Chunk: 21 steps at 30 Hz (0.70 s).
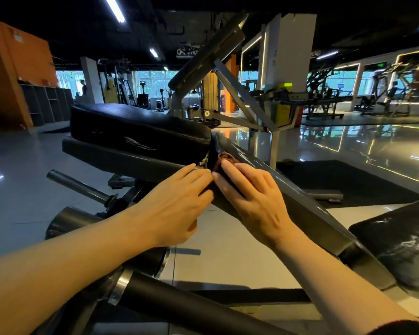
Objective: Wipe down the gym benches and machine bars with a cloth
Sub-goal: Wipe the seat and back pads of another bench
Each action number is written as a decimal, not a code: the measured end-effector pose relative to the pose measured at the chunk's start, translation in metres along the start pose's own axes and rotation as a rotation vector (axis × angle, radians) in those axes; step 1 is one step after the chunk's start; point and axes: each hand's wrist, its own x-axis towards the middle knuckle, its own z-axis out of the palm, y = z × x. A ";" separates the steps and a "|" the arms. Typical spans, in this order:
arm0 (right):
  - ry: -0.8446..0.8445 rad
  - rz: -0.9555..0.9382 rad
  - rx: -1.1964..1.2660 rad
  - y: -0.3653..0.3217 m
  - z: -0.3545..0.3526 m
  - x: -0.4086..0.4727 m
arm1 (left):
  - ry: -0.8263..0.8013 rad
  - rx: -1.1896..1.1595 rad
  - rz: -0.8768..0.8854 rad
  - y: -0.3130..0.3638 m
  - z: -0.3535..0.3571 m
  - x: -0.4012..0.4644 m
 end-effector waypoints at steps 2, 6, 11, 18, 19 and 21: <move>-0.037 0.032 0.029 0.002 0.004 -0.001 | -0.012 -0.001 -0.004 0.001 -0.001 0.001; -0.129 0.009 0.016 0.007 0.000 -0.037 | 0.010 0.011 0.035 0.003 -0.001 0.003; -0.063 0.184 0.009 0.006 -0.015 -0.083 | -0.003 0.058 0.097 0.005 0.001 0.003; -0.073 0.134 0.085 -0.003 -0.002 -0.033 | -0.143 0.133 0.126 0.006 0.002 0.002; -0.132 0.119 0.074 -0.002 0.000 -0.037 | -0.154 0.146 0.135 0.005 0.003 0.002; -0.169 0.121 0.054 0.001 -0.002 -0.057 | -0.137 0.170 0.160 0.003 0.004 0.002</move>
